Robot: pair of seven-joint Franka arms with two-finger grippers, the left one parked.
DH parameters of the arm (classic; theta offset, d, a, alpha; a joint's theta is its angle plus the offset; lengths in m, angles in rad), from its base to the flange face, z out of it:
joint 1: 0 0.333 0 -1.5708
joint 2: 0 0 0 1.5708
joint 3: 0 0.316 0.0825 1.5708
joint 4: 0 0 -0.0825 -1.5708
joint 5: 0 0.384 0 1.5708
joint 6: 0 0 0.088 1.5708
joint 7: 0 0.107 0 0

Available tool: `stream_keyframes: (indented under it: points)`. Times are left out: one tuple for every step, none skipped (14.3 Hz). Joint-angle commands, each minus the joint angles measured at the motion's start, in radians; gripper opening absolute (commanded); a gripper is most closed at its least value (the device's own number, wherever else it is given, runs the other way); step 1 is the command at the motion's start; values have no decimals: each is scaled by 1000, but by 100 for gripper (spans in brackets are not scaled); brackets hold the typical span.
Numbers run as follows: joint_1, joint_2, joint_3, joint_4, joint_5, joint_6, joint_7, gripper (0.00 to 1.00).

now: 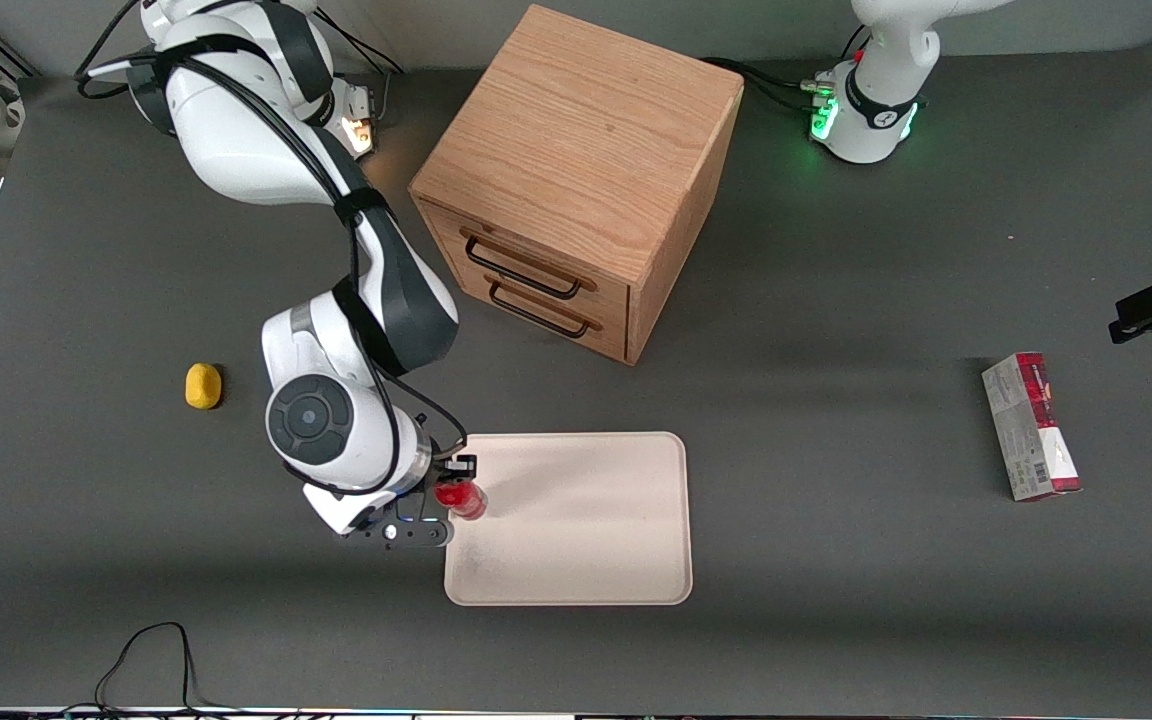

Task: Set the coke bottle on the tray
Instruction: 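Lower the bottle onto the tray's edge and open the right gripper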

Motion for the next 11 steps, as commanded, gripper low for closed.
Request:
stream_keyframes:
  points:
    - [-9, 30, 9, 50, 7, 28, -20, 0]
    - [-9, 33, 7, 50, 7, 47, -21, 0]
    - [-9, 36, 7, 50, 7, 65, -20, 0]
    - [-9, 39, 4, 50, 7, 77, -21, 0]
    - [-10, 48, 4, 50, 7, 80, -20, 0]
    - [-9, 51, 4, 48, 7, 80, -20, 0]
    - [-10, 56, 4, 48, 7, 80, -20, 0]
    - [-10, 62, 3, 48, 7, 80, -20, 0]
    - [-10, 64, 3, 45, 7, 80, -20, 0]
    - [-10, 64, 4, 44, 7, 80, -21, 0]
    - [-10, 64, 4, 42, 7, 80, -21, 0]
